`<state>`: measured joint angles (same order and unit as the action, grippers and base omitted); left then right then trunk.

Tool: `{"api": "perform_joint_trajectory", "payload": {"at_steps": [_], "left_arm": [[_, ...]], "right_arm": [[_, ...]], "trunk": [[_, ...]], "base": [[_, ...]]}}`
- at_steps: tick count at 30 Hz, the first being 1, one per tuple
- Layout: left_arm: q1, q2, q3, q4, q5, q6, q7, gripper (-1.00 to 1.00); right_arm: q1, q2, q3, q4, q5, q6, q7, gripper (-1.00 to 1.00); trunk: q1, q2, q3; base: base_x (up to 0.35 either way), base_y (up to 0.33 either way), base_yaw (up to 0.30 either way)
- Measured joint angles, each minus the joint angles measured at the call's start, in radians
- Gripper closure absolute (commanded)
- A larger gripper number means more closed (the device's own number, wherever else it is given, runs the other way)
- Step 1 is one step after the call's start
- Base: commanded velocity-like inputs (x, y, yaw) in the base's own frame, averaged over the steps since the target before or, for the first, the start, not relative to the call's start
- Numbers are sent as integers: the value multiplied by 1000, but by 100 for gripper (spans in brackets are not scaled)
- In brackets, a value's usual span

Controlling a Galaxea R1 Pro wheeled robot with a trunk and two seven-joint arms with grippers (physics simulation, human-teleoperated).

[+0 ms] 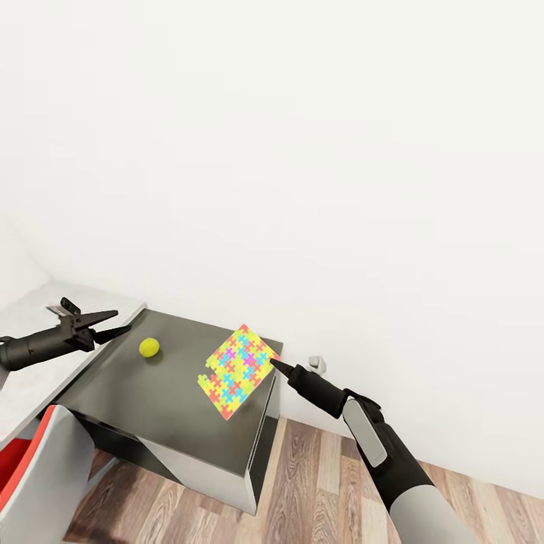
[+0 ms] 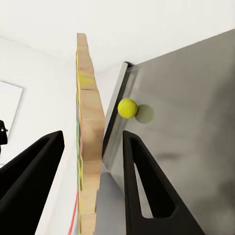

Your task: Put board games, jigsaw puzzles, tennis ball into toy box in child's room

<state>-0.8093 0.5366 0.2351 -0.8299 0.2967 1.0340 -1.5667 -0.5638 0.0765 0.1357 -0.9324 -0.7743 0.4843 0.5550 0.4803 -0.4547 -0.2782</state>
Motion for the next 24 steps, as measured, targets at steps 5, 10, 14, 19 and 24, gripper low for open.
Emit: {"api": "perform_joint_trajectory", "payload": {"at_steps": [5,10,14,19,24], "left_arm": [[0,0,0,0,0,0,0,-100],[0,-1,-1,-14,0,-1,0,-100],[2,0,0,-47,0,-1,0,-100],[3,-1,-1,-62,0,-2,0,-100],[3,0,-1,-64,0,-2,0,-100]], "right_arm": [[0,0,0,1,1,0,0,100],[0,0,0,1,2,0,0,100],[0,0,0,1,2,0,1,100],[0,-1,0,0,1,0,1,100],[0,-1,0,0,2,-2,3,100]], "trunk": [[-19,35,16],[-27,50,22],[-31,56,28],[-31,57,33],[-31,57,38]], "base": [[0,0,0],[0,0,19],[0,0,156],[0,0,214],[0,0,225]]}}
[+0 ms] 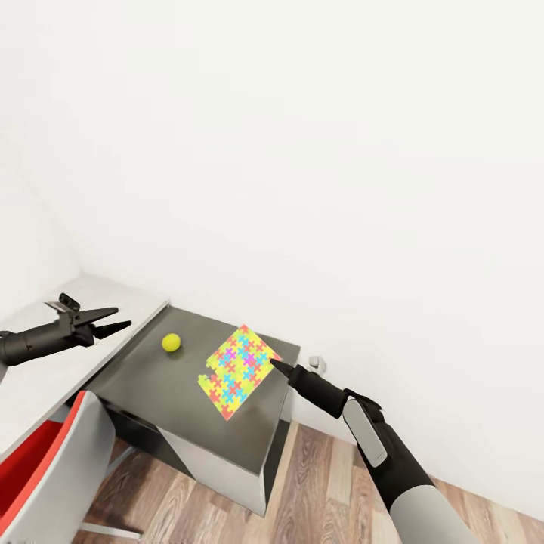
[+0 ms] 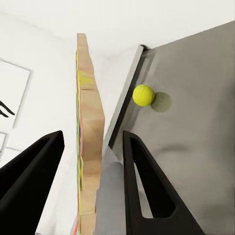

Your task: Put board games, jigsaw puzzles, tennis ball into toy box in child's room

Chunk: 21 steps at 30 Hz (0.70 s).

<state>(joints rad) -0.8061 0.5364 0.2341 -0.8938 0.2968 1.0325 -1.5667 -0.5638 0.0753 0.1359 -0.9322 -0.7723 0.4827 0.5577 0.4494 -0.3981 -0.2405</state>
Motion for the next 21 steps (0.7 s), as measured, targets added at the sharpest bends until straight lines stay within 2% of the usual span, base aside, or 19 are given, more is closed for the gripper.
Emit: {"api": "perform_joint_trajectory", "payload": {"at_steps": [10,15,21], "left_arm": [[0,3,4,-1,0,0,0,-100],[1,3,4,-4,0,0,0,-100],[6,2,4,-41,0,0,0,-100]], "right_arm": [[0,1,1,0,1,-2,0,100],[0,1,1,0,1,-2,0,100],[0,1,1,0,1,-2,0,100]], "trunk": [[0,0,10],[0,0,16],[0,0,22]], "base": [[-1,0,221],[-117,0,211],[-43,0,205]]}}
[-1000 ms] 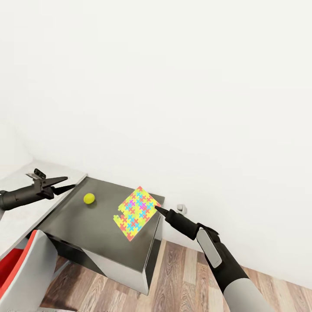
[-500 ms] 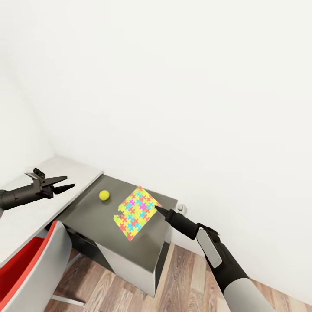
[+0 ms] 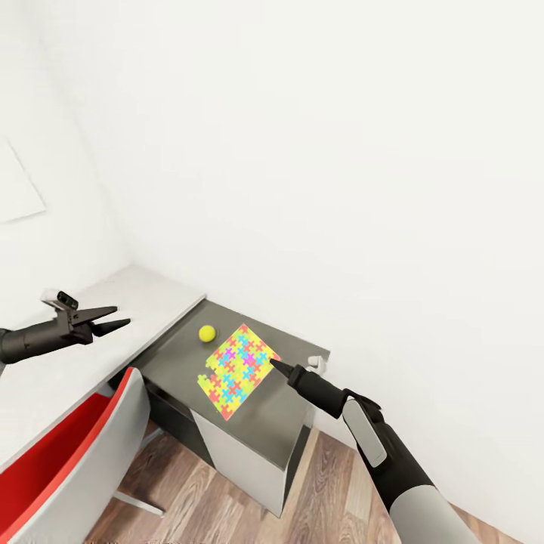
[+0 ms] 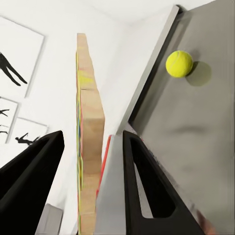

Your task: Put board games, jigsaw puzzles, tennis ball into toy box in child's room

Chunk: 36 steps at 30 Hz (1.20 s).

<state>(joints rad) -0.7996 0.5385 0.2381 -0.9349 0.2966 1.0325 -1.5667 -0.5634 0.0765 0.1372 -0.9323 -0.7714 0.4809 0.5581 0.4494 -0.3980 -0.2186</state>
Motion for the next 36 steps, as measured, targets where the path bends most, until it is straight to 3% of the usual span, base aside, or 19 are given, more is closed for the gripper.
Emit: {"api": "perform_joint_trajectory", "payload": {"at_steps": [17,29,36], "left_arm": [[1,0,0,-11,0,0,0,-100],[1,-2,-1,-12,0,-1,0,-100],[1,-1,-1,-12,0,-2,0,-100]], "right_arm": [[0,-2,-2,0,-2,1,0,100],[0,-13,-6,-4,-10,3,1,100],[20,-19,-3,-131,-3,20,-3,100]], "trunk": [[0,0,18],[0,0,36],[0,0,48]], "base": [[-19,0,192],[0,0,43],[0,0,0]]}}
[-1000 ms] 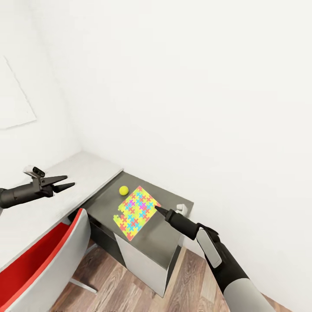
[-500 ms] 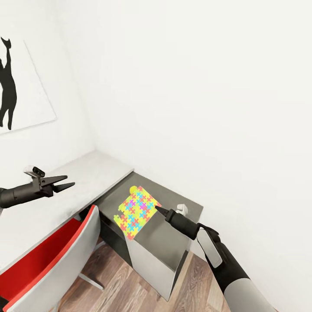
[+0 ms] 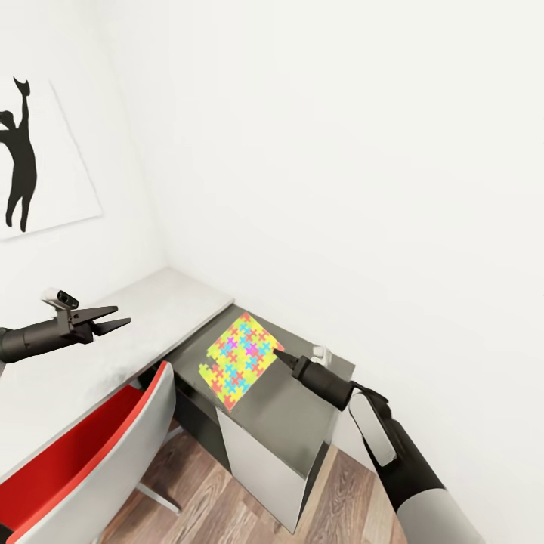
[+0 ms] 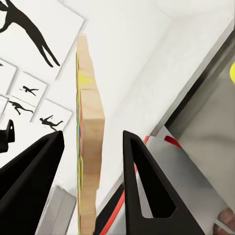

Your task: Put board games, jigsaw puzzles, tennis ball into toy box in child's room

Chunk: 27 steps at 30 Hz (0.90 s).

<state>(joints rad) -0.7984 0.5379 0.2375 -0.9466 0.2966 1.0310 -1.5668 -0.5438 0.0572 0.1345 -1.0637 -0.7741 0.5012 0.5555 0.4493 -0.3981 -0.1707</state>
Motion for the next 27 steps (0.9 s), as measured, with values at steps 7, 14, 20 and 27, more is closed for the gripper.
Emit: {"api": "perform_joint_trajectory", "payload": {"at_steps": [7,14,20,27], "left_arm": [[0,-1,-1,0,0,0,0,-100],[0,-1,-1,-1,0,0,0,-100],[1,-1,0,-1,0,0,0,-100],[2,0,1,0,0,0,0,-100]], "right_arm": [[29,-6,-2,-31,0,32,0,100],[31,-6,-1,-32,0,33,-1,100],[31,-5,2,-33,1,27,-4,100],[31,-5,3,-32,1,25,-6,100]], "trunk": [[0,0,10],[0,0,12],[0,0,12],[0,0,12]], "base": [[0,0,0],[-21,0,0],[-36,0,0],[-2,1,0]]}}
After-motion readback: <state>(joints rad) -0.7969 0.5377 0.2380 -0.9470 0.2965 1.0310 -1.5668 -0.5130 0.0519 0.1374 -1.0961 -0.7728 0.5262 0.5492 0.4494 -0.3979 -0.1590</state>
